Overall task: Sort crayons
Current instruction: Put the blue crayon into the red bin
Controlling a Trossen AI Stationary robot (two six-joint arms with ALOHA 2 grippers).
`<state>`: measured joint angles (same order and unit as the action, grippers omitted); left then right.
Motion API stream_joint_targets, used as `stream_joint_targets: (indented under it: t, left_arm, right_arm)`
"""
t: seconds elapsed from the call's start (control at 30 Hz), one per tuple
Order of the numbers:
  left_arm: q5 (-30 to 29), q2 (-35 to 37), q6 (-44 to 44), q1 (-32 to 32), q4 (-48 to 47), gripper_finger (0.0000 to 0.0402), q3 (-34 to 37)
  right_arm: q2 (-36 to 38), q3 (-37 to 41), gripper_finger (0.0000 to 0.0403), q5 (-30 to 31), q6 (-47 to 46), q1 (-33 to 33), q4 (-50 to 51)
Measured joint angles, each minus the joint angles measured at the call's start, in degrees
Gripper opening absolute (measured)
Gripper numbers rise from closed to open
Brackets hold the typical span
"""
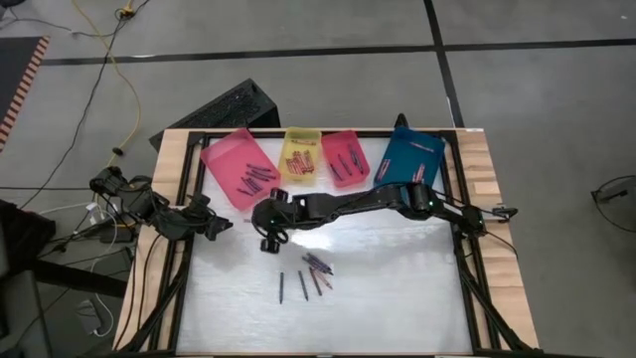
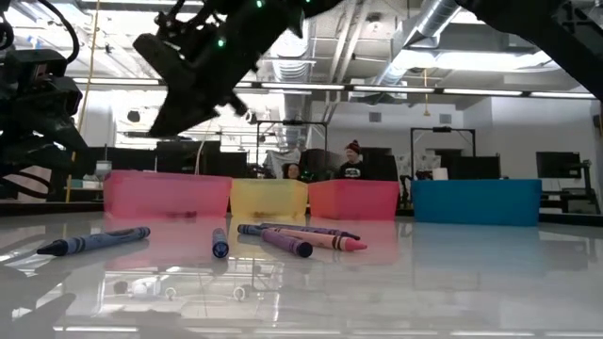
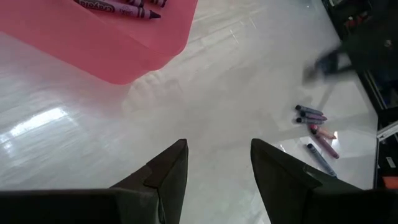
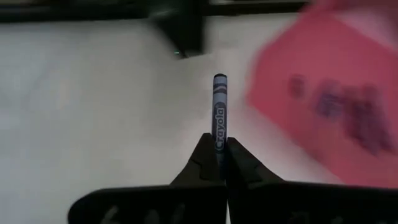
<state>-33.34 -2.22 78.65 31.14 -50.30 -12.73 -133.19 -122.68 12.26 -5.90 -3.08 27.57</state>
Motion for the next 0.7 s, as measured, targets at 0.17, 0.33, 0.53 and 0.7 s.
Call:
stream_joint_targets:
  t: [0.17,0.33,0.53,0.7]
  left_arm:
    - [0.0,0.0,0.0,0.0,0.0,0.0165,0.0]
    - [0.0,0.0,0.0,0.0,0.0,0.0165,0.0]
    - [0.0,0.0,0.0,0.0,0.0,0.0165,0.0]
    - [0.0,0.0,0.0,0.0,0.0,0.0165,0.0]
  right_arm:
    - [0.1,-5.2,0.0004,8.9,-10.2,1.2,10.3]
    - [0.1,-9.3,0.0006,10.4,-14.2,2.8,19.0]
    - [1.3,-11.8,0.0007,10.4,-10.4,4.2,24.5]
    - [5.6,-11.7,0.0007,10.5,-7.7,6.4,29.1]
